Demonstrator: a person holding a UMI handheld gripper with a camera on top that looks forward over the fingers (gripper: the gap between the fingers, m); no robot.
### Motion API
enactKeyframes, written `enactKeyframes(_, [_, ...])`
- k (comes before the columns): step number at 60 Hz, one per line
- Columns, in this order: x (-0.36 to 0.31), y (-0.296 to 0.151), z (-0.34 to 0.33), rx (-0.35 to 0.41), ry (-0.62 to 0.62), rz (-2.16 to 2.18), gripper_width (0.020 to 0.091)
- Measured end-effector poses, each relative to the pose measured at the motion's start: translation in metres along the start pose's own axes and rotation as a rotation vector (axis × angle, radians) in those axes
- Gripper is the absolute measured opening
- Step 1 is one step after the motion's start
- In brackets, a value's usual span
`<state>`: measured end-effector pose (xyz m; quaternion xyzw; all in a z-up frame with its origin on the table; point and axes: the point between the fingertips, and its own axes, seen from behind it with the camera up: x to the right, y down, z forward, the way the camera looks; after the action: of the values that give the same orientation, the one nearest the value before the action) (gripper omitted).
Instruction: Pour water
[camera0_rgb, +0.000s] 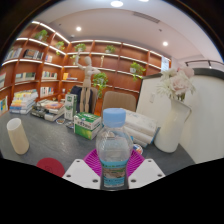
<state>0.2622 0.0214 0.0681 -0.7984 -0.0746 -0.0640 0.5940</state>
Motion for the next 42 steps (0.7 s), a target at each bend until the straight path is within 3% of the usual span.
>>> enactKeyframes(22, [-0.087, -0.068, -0.028, 0.085, 0.082, -0.802, 0.0267])
enactKeyframes(42, [-0.160, -0.124, -0.032, 0.230, 0.248, -1.490, 0.0266])
